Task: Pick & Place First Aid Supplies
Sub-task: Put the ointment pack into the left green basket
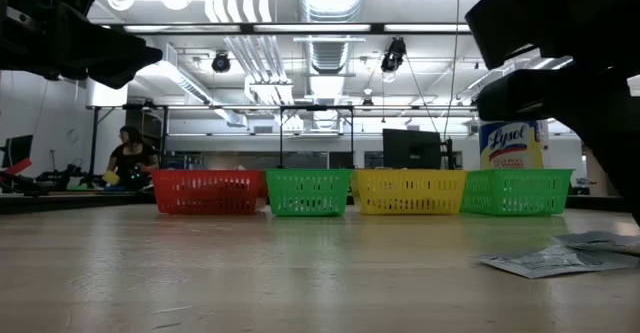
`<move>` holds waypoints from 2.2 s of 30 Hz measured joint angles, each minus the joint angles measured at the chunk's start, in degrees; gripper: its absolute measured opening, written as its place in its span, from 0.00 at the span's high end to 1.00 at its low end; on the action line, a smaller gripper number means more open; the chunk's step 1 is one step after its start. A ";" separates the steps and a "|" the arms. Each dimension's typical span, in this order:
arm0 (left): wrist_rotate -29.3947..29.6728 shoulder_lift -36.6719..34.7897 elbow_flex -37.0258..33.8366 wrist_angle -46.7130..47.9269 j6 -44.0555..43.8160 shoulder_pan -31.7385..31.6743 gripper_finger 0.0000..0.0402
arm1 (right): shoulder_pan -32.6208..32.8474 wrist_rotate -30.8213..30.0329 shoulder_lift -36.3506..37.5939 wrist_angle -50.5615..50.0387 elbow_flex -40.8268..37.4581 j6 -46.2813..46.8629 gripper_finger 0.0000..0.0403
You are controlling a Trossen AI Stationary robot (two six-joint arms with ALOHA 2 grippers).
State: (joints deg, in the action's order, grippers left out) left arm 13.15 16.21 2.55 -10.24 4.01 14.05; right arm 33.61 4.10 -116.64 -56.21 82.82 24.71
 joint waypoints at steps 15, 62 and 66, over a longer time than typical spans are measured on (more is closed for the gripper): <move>0.04 0.00 0.00 0.00 0.02 0.01 0.62 | 0.42 -0.68 -0.07 1.81 -2.27 2.69 0.80; 0.04 0.00 0.00 -0.04 0.04 -0.01 0.62 | 0.24 -11.56 0.91 -5.46 10.27 1.79 0.98; 0.04 0.00 0.00 -0.04 0.04 -0.01 0.62 | 0.09 -20.90 0.94 -4.60 13.37 -4.79 0.98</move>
State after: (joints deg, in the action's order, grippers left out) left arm 13.19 16.21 2.55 -10.28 4.05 14.04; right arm 33.70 -16.80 -115.70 -60.80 96.18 19.92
